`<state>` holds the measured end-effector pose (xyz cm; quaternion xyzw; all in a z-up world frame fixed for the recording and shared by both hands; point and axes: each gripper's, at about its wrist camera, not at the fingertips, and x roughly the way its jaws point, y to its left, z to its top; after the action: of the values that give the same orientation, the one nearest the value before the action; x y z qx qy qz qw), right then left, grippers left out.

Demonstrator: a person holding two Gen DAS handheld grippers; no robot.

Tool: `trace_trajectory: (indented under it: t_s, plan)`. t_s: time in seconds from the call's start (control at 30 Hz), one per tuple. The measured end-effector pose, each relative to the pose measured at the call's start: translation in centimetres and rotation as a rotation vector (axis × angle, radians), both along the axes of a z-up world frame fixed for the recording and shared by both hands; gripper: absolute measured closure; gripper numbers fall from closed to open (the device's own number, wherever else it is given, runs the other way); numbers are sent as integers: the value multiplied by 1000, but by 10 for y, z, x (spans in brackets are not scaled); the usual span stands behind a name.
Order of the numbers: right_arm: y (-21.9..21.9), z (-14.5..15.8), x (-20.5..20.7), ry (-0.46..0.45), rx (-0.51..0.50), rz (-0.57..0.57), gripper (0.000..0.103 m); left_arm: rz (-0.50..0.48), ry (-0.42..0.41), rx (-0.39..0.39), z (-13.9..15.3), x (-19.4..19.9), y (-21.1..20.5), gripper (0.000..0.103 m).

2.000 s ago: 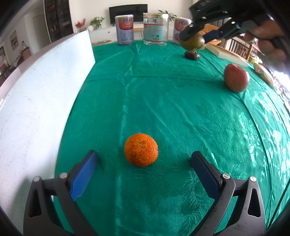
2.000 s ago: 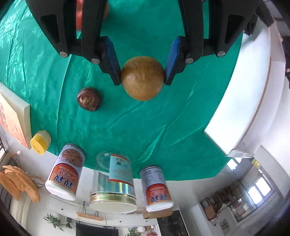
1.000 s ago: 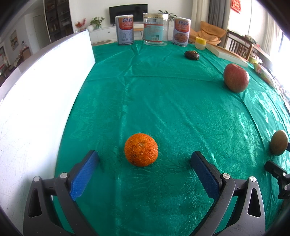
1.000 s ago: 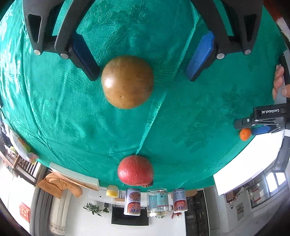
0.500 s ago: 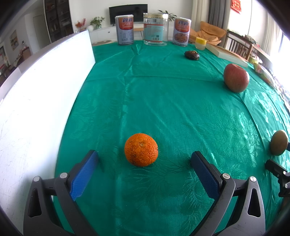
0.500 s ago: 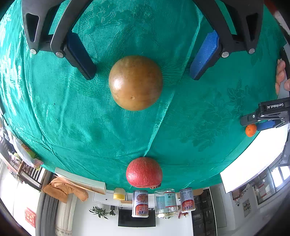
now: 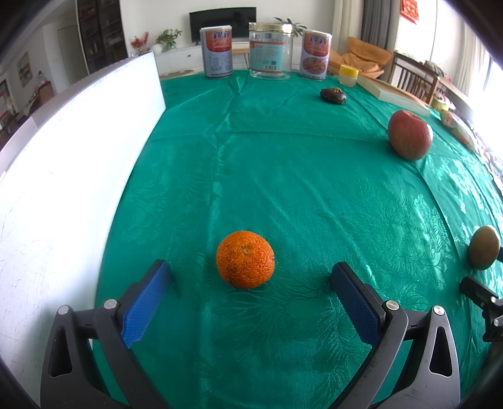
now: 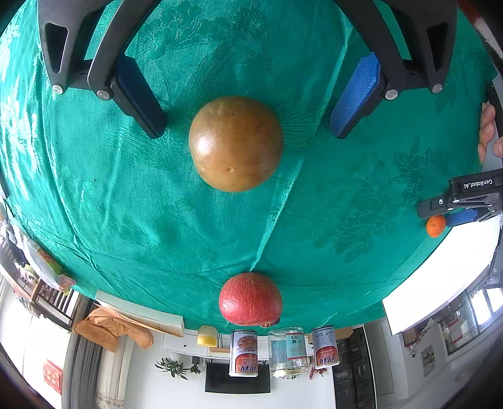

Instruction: Organize fruits

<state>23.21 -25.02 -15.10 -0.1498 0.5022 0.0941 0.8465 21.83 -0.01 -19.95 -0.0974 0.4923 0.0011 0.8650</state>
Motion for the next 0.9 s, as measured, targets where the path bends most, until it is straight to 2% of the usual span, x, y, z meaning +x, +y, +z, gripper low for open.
trace_trajectory:
  t_s: [0.6, 0.67, 0.77, 0.83, 0.9]
  plan:
    - [-1, 1, 0, 1, 1, 0, 0, -1, -2, -14, 0, 0, 1, 1]
    - [-1, 1, 0, 1, 2, -1, 0, -14, -17, -58, 1, -3, 6, 1]
    - [-1, 1, 0, 1, 7, -1, 0, -100, -50, -248, 7, -23, 21, 1]
    - [-1, 1, 0, 1, 11, -2, 0, -87, -54, -351, 7, -34, 33, 1]
    - [-3, 1, -1, 2, 23, -3, 0, -81, -33, -374, 9, -35, 35, 2]
